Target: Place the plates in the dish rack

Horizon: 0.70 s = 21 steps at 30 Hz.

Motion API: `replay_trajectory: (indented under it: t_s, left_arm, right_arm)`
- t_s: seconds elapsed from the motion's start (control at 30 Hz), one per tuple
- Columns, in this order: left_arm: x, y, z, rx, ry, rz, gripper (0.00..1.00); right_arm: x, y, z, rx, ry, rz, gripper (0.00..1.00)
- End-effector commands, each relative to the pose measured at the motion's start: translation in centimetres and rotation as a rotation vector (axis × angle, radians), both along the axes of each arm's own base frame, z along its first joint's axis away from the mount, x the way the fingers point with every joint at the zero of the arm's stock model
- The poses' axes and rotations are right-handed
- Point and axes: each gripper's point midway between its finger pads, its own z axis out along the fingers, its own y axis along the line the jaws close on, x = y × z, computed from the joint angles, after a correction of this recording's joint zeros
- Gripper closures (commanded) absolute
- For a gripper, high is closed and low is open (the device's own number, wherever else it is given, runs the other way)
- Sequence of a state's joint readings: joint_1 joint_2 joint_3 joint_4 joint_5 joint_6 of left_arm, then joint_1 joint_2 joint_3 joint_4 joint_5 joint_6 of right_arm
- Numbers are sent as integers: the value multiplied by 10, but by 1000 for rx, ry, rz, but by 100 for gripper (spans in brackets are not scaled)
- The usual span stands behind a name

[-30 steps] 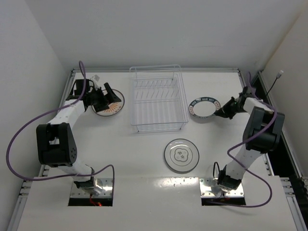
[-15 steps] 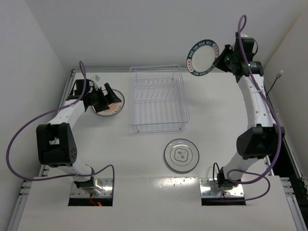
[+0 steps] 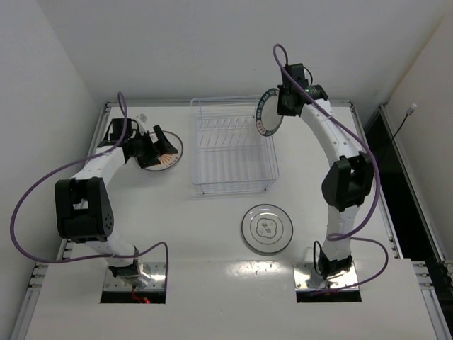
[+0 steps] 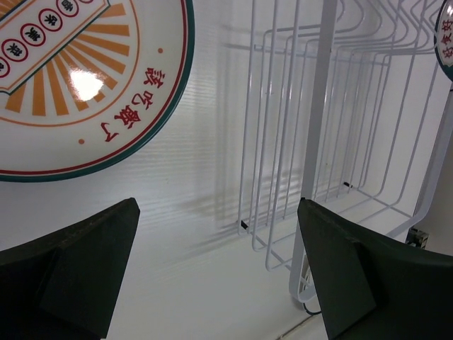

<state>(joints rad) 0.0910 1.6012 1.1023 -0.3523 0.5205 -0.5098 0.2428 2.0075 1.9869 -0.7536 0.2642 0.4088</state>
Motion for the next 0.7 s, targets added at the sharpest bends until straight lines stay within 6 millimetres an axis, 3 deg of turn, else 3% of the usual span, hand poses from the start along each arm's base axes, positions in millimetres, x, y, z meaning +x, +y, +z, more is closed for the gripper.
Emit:
replay_trajectory:
  t_s: [0.0,0.2,0.27,0.4,0.53,0.67]
  left_arm:
    - [8,7,10,4,-38,-2,6]
    - [8,7,10,4,-38,-2,6]
    - [8,7,10,4,-38,-2,6]
    - [8,7,10,4,-38,-2,6]
    - [7,6,9,3,-29,-2,6]
    - [7,7,8,9,-33,-8,6]
  right_arm:
    - [11,-8,36,-67,-107,-52,100]
    - [9,-2,26,-120,-92,-70,100]
    - [10,5,17,-125,-75,-56,100]
    - [15,28,17,-131,-75,-23,100]
    - [19,45,-17,-163,-12,6,100]
    - [13,59,-38,-164,47,26,100]
